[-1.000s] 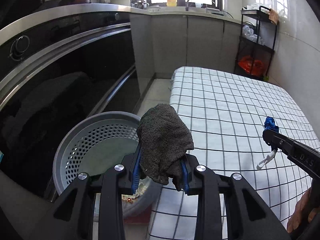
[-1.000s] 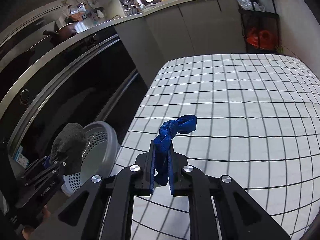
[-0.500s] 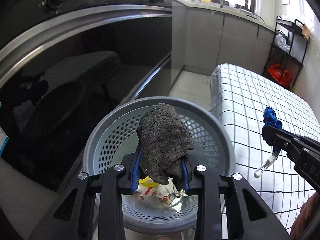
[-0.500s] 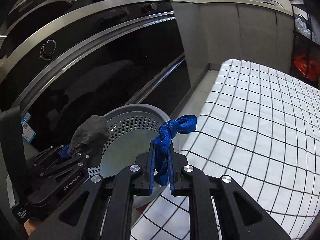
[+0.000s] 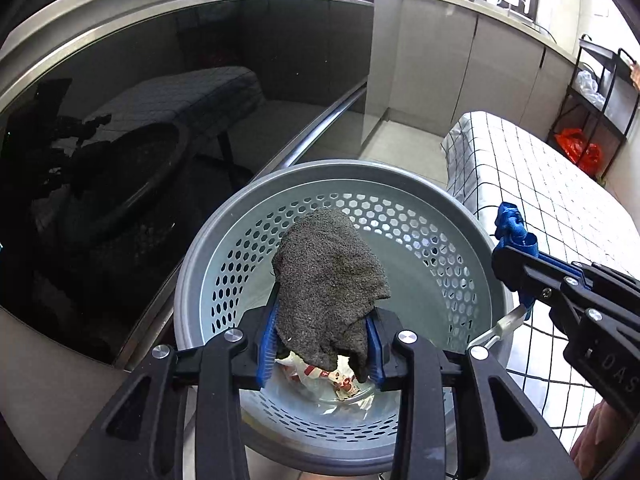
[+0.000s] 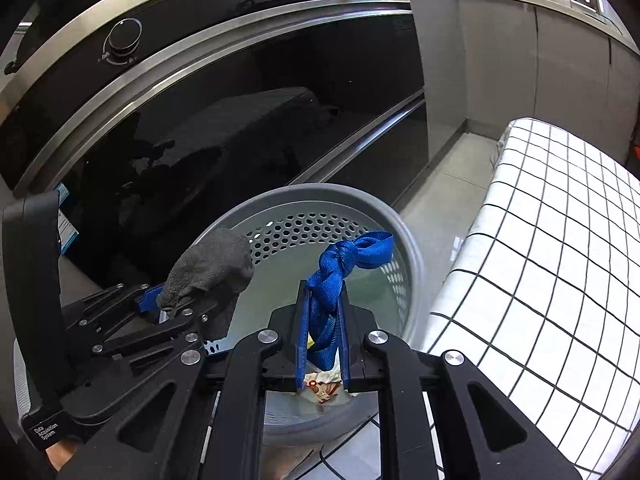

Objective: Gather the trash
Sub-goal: 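Open both tools to drop the grey cloth and blue strap into the basket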

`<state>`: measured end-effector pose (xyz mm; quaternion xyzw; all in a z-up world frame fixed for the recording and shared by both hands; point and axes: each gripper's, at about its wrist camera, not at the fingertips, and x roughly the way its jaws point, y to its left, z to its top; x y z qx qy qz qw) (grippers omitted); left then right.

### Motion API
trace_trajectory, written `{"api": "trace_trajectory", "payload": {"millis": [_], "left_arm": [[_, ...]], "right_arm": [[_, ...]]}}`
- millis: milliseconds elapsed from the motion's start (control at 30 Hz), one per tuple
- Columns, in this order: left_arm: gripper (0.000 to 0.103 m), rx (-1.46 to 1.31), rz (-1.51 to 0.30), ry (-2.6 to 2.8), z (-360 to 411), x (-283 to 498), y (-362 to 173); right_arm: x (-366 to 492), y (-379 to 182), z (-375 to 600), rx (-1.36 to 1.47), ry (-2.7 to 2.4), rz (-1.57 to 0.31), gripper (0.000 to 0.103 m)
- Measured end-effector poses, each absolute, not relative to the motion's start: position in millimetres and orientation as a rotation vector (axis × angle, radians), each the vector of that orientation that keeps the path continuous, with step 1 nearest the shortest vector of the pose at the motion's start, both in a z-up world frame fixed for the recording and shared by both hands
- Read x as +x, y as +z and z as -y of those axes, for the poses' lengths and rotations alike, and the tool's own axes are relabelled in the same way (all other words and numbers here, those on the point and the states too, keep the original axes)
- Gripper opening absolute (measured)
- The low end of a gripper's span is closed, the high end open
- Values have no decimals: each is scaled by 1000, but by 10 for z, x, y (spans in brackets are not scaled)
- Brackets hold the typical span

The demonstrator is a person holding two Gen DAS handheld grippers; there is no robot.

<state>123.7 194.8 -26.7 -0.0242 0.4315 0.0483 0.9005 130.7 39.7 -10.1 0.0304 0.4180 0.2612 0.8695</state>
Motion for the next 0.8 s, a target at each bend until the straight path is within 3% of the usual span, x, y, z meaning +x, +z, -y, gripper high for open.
{"api": "trace_trajectory", "payload": {"millis": [167,233,267,300,467,800], "left_arm": [[41,-56,-891,111,-1961,1205,-283],[44,-58,-888,116,-1985,1164,-267],[48,-58,-889,118,-1995,1163,-271],[50,-59,-887,120,-1997,1159,-268],[66,-56,-866,136,-1996,1130,-236],[75,-53,-861,140,-1983,1111,-214]], "right_arm": [[1373,-96,-534,58,558,-880,16],[1384,-91,-513,64,563,-878,28],[1386,-87,-505,67,560,-872,43],[1377,-76,-487,71,555,-861,46],[1352,-71,-416,89,552,-851,47],[1293,-101,-333,97,514,-849,53]]}}
